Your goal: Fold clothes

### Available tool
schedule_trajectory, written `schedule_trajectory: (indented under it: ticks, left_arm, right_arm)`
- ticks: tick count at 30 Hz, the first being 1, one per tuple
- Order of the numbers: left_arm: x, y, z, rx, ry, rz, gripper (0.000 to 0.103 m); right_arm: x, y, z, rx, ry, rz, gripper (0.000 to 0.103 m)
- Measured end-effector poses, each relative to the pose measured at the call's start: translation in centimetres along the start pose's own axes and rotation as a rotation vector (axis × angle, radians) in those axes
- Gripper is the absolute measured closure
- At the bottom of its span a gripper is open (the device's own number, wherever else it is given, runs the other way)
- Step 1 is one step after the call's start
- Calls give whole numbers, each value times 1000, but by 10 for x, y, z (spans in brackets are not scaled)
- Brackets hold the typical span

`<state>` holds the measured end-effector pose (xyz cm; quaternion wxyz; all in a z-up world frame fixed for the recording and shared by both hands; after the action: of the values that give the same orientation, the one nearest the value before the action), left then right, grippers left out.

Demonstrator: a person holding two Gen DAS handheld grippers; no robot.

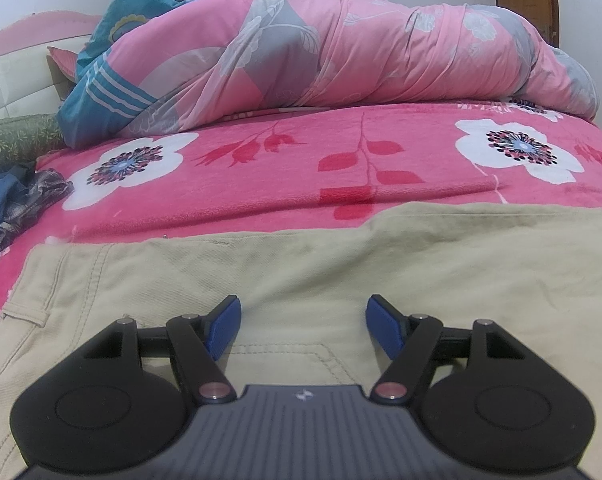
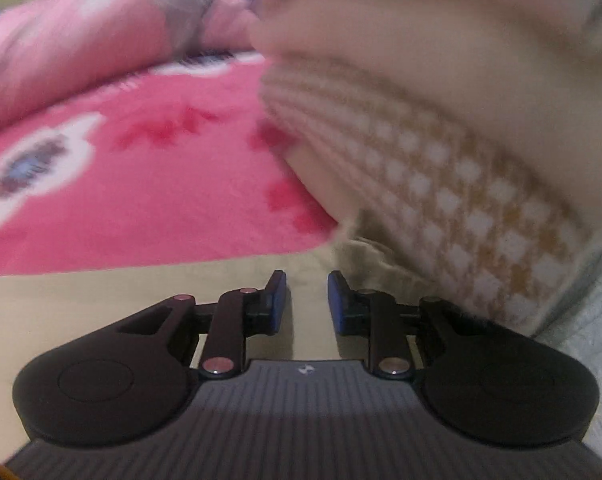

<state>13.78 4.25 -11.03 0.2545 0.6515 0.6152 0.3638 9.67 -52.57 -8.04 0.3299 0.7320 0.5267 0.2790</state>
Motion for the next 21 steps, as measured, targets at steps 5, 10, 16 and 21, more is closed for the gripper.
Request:
schedule_trajectory:
  ticks: [5, 10, 16, 21]
  left_arm:
    - [-1, 0, 0, 4, 0, 1, 32]
    - [14, 10, -21, 8, -67, -107, 31]
    - [39, 17, -39, -37, -59, -187, 31]
    - [46, 4, -19, 8, -15, -224, 32]
  right_arm:
    - [44, 9, -18, -23, 244, -35, 81]
    - [147, 16, -26, 36, 529, -184, 81]
    - [311, -7, -63, 119, 889, -481, 81]
    - [410, -28, -77, 218, 1093, -542, 81]
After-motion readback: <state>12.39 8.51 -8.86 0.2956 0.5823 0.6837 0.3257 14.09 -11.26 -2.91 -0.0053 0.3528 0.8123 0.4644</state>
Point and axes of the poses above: each gripper's, at about its wrist camera, not at the fingertips, and z roughly the way its jaws point, x to its left, y to its top, the point moved 5 cm from there along z, roughly the way its jaws point, and after that the axes turned 5 degrees about y, right-handed, at the moved point
